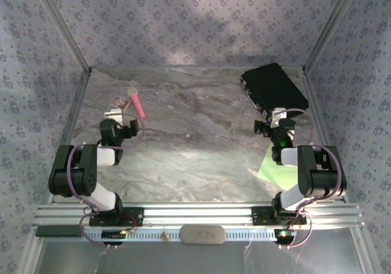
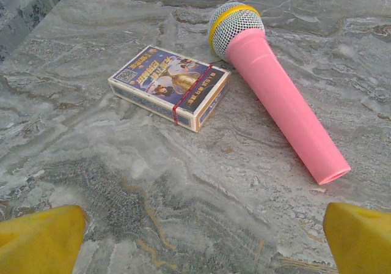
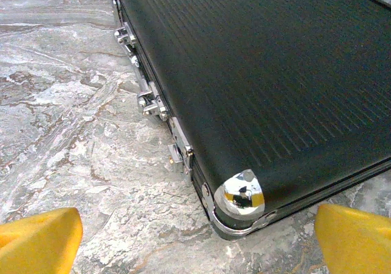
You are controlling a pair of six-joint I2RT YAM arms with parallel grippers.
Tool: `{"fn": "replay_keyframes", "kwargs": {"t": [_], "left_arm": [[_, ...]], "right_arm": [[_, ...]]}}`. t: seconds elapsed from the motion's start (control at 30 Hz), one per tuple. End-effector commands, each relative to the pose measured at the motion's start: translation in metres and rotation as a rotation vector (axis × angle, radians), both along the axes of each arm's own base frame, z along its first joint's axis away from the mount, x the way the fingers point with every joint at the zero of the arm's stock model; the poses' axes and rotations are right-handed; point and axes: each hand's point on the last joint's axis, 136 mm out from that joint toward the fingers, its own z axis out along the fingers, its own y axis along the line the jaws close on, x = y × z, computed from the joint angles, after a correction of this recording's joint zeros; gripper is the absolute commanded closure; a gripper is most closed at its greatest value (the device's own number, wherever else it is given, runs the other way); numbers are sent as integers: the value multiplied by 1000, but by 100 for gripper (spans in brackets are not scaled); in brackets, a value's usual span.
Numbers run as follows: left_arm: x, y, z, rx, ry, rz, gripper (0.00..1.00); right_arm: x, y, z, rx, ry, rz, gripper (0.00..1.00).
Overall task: Fold a paper plane with a square sheet of paper (pick it up from the middle)
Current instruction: Move the square sheet of paper to the center of the table.
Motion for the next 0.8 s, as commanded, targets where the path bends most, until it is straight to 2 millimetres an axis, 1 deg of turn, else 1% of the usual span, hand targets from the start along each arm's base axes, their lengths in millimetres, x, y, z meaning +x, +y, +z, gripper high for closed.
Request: {"fn": "replay_keyframes", "kwargs": {"t": [0.0, 0.3, 0.37, 0.43, 0.53, 0.6, 0.7, 0.77], "left_arm": [[8, -1, 10, -1, -26, -13, 0], [7, -1, 10, 0, -28, -13, 0], [7, -7, 9, -2, -29, -49, 0], [4, -15, 12, -5, -47, -103, 1], [-1, -23, 15, 0, -72, -153, 2], [-5, -25, 22, 6, -96, -158, 2], [-8, -26, 36, 0, -93, -158, 2], [-10, -23, 44, -30, -50, -133, 1]], "right_arm": [[3, 0, 2, 11, -4, 8, 1], [4, 0, 3, -3, -9, -2, 1], [2, 1, 3, -16, -15, -7, 1], [2, 10, 4, 6, -21, 66, 1], [0, 11, 4, 16, -21, 81, 1], [-2, 15, 5, -4, -33, 88, 1], [-5, 19, 14, -21, -46, 102, 1], [-4, 18, 25, -8, -6, 94, 1]]}}
